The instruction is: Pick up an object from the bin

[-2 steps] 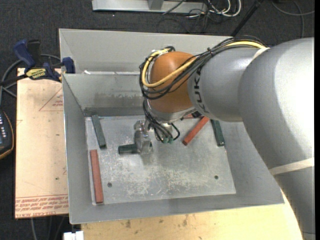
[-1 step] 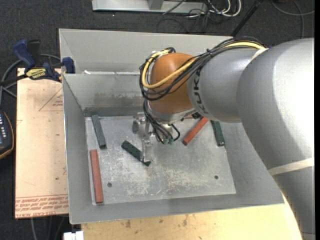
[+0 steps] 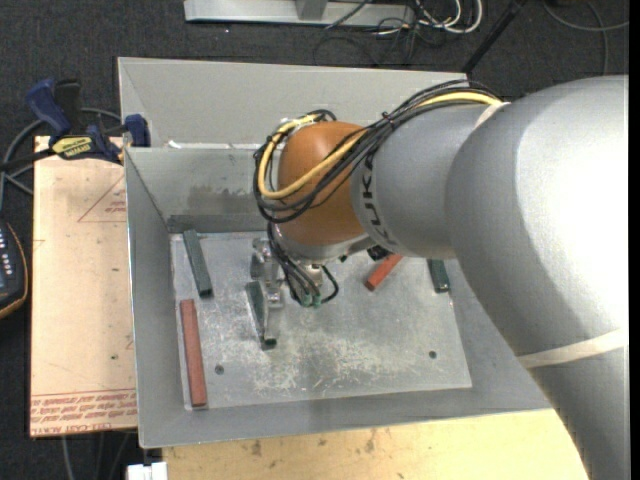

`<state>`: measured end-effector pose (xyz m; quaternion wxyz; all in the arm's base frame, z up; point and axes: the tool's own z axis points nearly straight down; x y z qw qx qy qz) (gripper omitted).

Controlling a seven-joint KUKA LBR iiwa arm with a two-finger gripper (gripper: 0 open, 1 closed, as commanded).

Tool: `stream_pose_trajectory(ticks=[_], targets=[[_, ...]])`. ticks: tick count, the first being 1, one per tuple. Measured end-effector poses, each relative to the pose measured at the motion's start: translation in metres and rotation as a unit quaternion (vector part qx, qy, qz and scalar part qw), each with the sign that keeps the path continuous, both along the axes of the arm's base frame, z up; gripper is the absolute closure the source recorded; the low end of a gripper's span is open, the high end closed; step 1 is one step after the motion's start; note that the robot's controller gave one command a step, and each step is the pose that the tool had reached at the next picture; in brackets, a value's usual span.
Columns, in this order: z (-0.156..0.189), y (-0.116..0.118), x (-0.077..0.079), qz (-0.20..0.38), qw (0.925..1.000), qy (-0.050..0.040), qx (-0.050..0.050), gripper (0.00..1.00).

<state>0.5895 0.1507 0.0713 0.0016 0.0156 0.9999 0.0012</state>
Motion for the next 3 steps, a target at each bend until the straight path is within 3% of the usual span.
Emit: stream_pose_trajectory(ticks=[1, 2, 3], targets=[[0.002, -0.001, 0.003, -0.002, 1.0, -0.0037, 0.001, 1.0], [0.0, -0.001, 0.001, -0.002, 1.0, -0.0014, 0.0, 0.0], [0.005, -0.018, -0.049, -0.032, 0.9995, 0.0032, -0.001, 0.0]])
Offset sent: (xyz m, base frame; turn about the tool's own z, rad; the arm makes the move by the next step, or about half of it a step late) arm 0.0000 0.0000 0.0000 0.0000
